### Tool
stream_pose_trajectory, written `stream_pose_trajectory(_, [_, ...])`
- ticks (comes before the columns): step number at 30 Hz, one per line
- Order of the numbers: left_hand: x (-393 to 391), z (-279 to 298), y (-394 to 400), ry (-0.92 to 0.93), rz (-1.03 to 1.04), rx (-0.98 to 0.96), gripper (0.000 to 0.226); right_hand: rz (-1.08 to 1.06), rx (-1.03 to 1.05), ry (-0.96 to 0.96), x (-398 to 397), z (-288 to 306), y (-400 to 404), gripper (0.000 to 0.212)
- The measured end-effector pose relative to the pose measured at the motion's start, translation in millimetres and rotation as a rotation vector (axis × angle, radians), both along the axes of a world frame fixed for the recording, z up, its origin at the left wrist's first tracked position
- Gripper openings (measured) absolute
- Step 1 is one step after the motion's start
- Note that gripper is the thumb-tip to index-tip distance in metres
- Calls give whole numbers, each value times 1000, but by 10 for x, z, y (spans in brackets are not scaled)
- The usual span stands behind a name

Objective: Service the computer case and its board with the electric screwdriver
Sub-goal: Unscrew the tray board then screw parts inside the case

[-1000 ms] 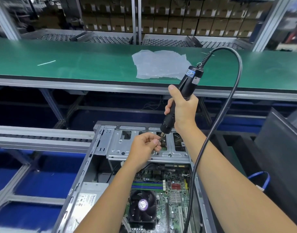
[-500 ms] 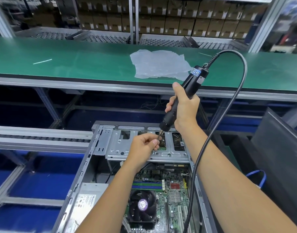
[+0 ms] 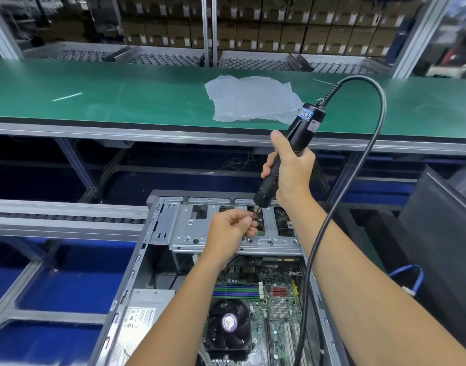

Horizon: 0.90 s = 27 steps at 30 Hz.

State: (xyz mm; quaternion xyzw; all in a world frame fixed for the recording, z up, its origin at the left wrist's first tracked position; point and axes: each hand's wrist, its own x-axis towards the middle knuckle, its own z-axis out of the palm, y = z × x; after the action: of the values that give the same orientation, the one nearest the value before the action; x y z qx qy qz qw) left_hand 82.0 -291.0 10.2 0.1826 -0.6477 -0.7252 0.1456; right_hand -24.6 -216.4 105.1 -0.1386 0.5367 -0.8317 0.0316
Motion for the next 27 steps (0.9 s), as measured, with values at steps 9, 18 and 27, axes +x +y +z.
stream_pose_trajectory(9, [6,14,-11,-5,-8,-18,18,-15,-6,0,-16,0,-1,24])
stream_pose_trajectory(18, [-10,-31,55,13,-15,-145,29,55,54,35,-12,-50,-25,25])
stream_pose_trajectory(27, [17,-68,68,29,-46,-418,31,83,104,134,57,-105,63,20])
